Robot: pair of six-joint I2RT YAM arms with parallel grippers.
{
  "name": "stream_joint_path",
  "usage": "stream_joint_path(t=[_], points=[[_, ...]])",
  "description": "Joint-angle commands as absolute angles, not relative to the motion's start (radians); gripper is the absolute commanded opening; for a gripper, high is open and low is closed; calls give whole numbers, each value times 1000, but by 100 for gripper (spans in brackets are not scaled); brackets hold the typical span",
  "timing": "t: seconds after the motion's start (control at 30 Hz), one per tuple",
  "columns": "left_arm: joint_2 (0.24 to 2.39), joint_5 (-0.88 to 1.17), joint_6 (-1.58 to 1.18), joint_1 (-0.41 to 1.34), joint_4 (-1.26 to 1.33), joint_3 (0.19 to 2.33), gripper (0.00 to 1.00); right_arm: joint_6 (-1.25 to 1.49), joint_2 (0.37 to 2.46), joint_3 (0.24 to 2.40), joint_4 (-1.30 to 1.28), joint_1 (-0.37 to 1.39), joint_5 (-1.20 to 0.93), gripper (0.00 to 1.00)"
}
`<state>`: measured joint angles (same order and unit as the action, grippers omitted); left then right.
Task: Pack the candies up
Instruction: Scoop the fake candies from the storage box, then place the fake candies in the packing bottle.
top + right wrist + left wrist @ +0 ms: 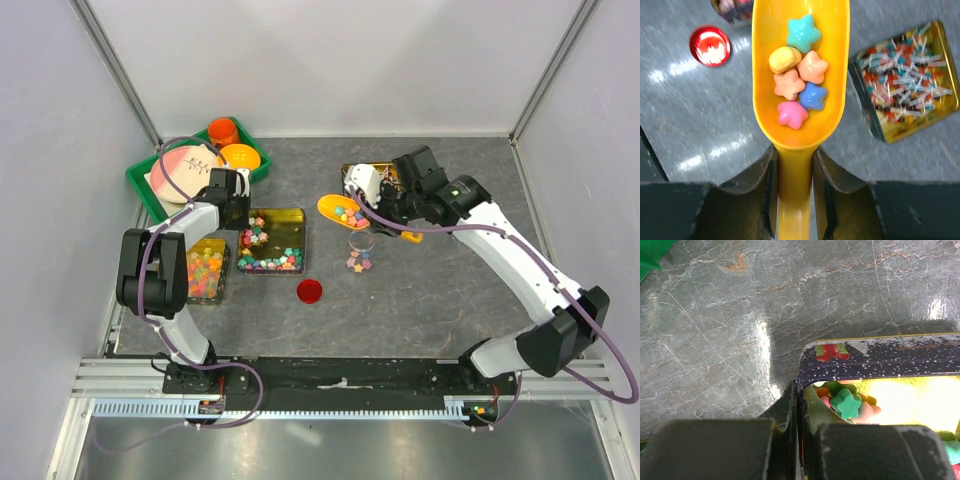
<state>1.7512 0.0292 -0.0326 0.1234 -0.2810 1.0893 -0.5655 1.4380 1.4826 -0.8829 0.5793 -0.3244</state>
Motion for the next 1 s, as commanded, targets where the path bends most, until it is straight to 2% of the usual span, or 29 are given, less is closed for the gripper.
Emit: stream_joint_path(t=[0.0,0.17,0.47,0.97], points=[[1712,60,-25,114,-224,1088,2,-666,1336,1436,-994,537,-309,0],[1720,66,-25,114,-225,1091,2,-761,1316,1410,-1152,460,-325,0],[1724,66,-25,114,-226,1091,2,-815,1325,1436,-1267,408,-244,0],[1732,63,-23,112,-224,1092,1,-778,1423,1531,-1308,410,-201,0]])
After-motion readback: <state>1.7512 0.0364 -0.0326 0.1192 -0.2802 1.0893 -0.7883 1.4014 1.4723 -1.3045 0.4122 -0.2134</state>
